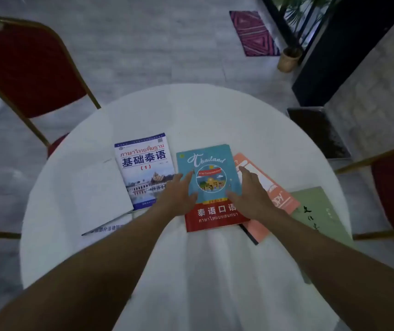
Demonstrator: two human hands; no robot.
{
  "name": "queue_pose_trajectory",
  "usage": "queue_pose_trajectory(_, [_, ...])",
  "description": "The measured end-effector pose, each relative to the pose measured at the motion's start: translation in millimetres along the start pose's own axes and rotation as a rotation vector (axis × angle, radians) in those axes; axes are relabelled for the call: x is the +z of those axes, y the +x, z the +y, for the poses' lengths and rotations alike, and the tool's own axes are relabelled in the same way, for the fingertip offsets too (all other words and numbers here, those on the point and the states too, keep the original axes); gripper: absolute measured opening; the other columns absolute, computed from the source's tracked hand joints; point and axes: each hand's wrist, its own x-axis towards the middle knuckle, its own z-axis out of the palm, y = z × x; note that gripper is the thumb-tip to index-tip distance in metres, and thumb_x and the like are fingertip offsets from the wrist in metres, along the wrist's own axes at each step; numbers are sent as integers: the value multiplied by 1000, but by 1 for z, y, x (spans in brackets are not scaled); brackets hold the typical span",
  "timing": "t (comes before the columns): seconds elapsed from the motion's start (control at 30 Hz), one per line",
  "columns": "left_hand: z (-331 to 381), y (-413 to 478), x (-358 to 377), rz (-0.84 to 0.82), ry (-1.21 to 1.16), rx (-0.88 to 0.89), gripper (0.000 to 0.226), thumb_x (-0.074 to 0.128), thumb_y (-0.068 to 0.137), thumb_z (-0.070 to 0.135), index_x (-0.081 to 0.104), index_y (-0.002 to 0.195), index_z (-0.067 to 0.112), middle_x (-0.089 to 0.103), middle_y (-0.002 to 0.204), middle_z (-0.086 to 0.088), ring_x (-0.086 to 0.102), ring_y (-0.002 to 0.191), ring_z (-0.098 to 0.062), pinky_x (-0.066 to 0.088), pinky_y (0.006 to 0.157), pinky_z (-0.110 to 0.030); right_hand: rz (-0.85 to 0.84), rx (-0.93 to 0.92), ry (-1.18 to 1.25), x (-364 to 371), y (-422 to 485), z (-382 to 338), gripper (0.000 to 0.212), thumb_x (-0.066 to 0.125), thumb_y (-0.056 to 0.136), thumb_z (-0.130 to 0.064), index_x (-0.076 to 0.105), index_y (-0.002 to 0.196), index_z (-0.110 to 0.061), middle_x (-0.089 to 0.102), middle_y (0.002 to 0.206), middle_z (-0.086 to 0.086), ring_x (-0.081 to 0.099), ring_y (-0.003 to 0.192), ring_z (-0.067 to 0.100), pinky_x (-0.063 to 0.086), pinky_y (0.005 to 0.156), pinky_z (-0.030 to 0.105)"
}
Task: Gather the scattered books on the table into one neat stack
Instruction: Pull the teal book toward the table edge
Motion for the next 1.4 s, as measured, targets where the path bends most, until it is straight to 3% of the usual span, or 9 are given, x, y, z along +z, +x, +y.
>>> queue_pose_trajectory(0.2, [-13, 7, 27, -112, 23, -115, 80, 57, 93, 38, 12, 157, 22, 23, 158, -16, 26, 144, -36, 33, 115, -51, -113, 113, 103, 32, 5, 7, 67, 78, 74, -37, 42, 130, -33, 56, 128, 0, 60, 115, 20, 58, 89, 47])
queue_pose_trajectory(0.33, [-15, 9, 37, -140, 100, -135, 85, 58, 92, 40, 6, 157, 25, 14, 161, -15, 13, 147, -38, 25, 116, -51, -105, 168, -54, 50, 10, 14, 95, 80, 74, -42, 25, 150, -23, 42, 146, 6, 38, 136, 30, 41, 109, 49])
queue_pose_trajectory(0.57, [-20, 5, 47, -73, 218, -98, 80, 62, 90, 27, 14, 153, 15, 15, 161, -15, 18, 145, -34, 37, 111, -48, -80, 287, -210, 67, 16, 15, 111, 83, 72, -43, 10, 153, -24, 20, 158, 12, 20, 144, 34, 26, 115, 52])
queue_pose_trajectory(0.7, [-17, 3, 51, -93, 240, -99, 85, 65, 88, 32, 14, 153, 11, 12, 162, -17, 16, 147, -36, 36, 114, -48, -77, 282, -190, 67, 15, 22, 111, 85, 70, -43, 13, 151, -20, 33, 144, 13, 32, 135, 32, 32, 110, 48])
queue_pose_trajectory(0.87, [-3, 8, 52, -40, 183, -116, 81, 67, 87, 24, 19, 149, 3, 34, 147, -18, 29, 135, -36, 38, 109, -44, -91, 373, -160, 60, 9, 32, 120, 88, 67, -42, 9, 154, -14, 36, 141, 16, 36, 134, 33, 37, 112, 50])
queue_pose_trajectory(1.0, [5, 5, 59, 23, 104, -140, 72, 69, 85, 18, 29, 141, 1, 43, 135, -17, 43, 121, -32, 45, 96, -39, -150, 388, -96, 57, -3, 43, 104, 91, 63, -40, 26, 141, -16, 40, 133, 12, 40, 128, 28, 42, 104, 44])
queue_pose_trajectory(1.13, [7, 3, 61, 35, -26, -181, 84, 75, 81, 19, 24, 145, 3, 43, 135, -18, 43, 127, -31, 49, 100, -41, -116, 337, -25, 50, -11, 49, 99, 95, 60, -31, 31, 134, -13, 42, 128, 8, 45, 123, 23, 45, 100, 38])
queue_pose_trajectory(1.3, [3, 1, 60, -24, -115, -296, 87, 78, 76, 16, 25, 143, 2, 40, 135, -20, 43, 126, -33, 50, 99, -43, -210, 271, 109, 57, -24, 50, 86, 88, 70, -6, 20, 121, -23, 42, 106, -8, 55, 87, 4, 41, 59, 15])
queue_pose_trajectory(1.4, [2, -4, 59, -41, -283, -399, 71, 73, 77, 10, 33, 135, 5, 39, 136, -20, 45, 126, -35, 51, 99, -45, -254, 258, 176, 57, -36, 54, 87, 85, 73, -3, 16, 120, -26, 44, 105, -11, 53, 79, 1, 41, 56, 13])
